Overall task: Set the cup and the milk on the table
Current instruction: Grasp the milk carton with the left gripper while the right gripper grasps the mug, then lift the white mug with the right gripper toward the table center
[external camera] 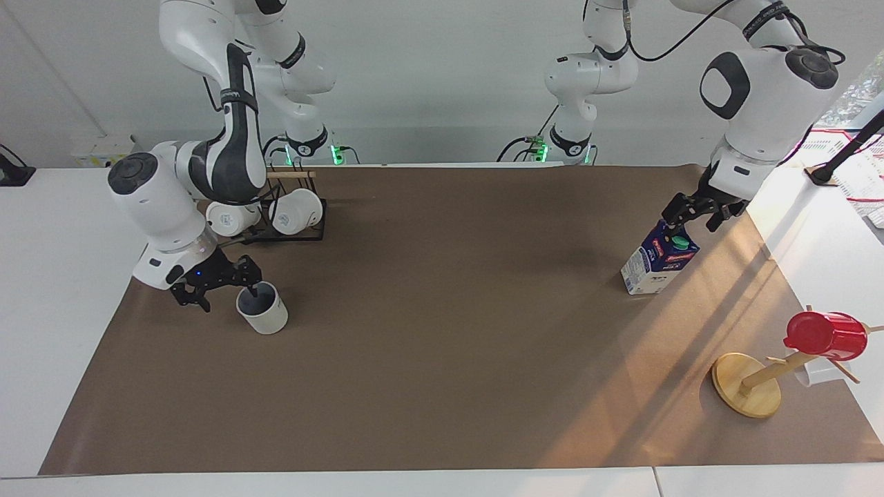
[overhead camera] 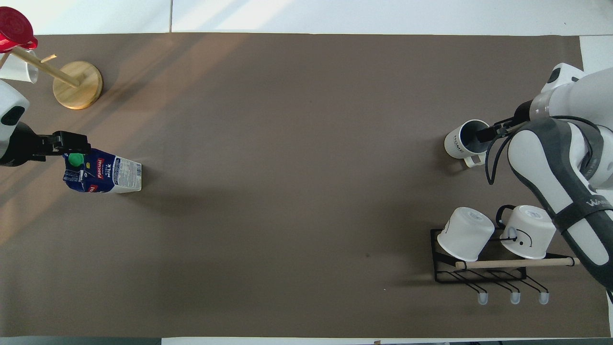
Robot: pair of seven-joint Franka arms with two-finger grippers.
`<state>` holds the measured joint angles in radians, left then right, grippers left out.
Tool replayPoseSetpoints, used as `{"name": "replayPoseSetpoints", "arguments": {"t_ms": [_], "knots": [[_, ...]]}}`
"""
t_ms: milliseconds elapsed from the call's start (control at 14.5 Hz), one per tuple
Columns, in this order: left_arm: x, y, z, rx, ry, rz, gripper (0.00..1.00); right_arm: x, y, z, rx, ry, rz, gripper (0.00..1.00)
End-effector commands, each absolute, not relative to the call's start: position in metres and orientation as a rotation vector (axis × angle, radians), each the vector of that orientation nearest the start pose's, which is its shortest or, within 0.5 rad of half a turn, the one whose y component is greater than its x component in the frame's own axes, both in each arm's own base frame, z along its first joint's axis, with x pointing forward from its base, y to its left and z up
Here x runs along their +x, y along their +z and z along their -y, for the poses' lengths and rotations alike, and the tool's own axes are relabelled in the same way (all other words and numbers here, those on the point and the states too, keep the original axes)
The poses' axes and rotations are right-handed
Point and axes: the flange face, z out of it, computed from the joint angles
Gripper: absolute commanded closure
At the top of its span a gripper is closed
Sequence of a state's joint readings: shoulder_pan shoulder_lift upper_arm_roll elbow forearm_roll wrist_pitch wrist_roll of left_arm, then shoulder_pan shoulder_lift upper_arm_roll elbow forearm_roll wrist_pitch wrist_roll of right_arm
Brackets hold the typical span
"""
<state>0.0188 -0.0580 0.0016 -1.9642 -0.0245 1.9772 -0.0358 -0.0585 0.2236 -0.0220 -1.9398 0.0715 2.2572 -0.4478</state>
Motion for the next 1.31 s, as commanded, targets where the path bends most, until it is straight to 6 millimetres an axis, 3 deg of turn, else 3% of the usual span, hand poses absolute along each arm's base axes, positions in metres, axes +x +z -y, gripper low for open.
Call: {"name": "replayPoseSetpoints", "arguments": {"t_ms": [0, 138, 275, 344, 481, 550, 619, 963, 1169, 1238], "knots": [[0.538, 0.484, -0.013, -3.167, -0.156, 0.098, 0.0, 0.603, 0.377, 0.041, -3.054, -0.201, 0.519, 0.0], [0.538, 0.478, -0.013, -3.166, -0.158, 0.102, 0.0, 0.605, 0.362, 0.048, -3.053, -0.175, 0.481, 0.0], [0.536, 0.468, -0.013, -3.167, -0.136, 0.112, 0.0, 0.608, 0.362, 0.043, -3.031, -0.186, 0.454, 0.17], [0.535, 0.464, -0.013, -3.166, -0.143, 0.115, 0.0, 0.609, 0.362, 0.042, -3.031, -0.195, 0.454, 0.34], [0.535, 0.464, -0.013, -3.166, -0.141, 0.118, 0.0, 0.609, 0.361, 0.041, -3.031, -0.198, 0.453, 0.78], [0.535, 0.464, -0.013, -3.166, -0.141, 0.118, 0.0, 0.609, 0.361, 0.041, -3.031, -0.195, 0.449, 0.93], [0.535, 0.465, -0.014, -3.166, -0.141, 0.12, 0.0, 0.609, 0.36, 0.041, -3.032, -0.197, 0.448, 1.0], [0.536, 0.465, -0.016, -3.165, -0.153, 0.128, 0.0, 0.611, 0.364, 0.038, -3.034, -0.191, 0.41, 1.0], [0.535, 0.465, -0.025, -3.163, -0.154, 0.154, 0.0, 0.623, 0.401, 0.033, -3.019, -0.156, 0.412, 1.0], [0.535, 0.465, -0.025, -3.163, -0.154, 0.154, 0.0, 0.629, 0.421, 0.017, -3.011, -0.139, 0.395, 1.0]]}}
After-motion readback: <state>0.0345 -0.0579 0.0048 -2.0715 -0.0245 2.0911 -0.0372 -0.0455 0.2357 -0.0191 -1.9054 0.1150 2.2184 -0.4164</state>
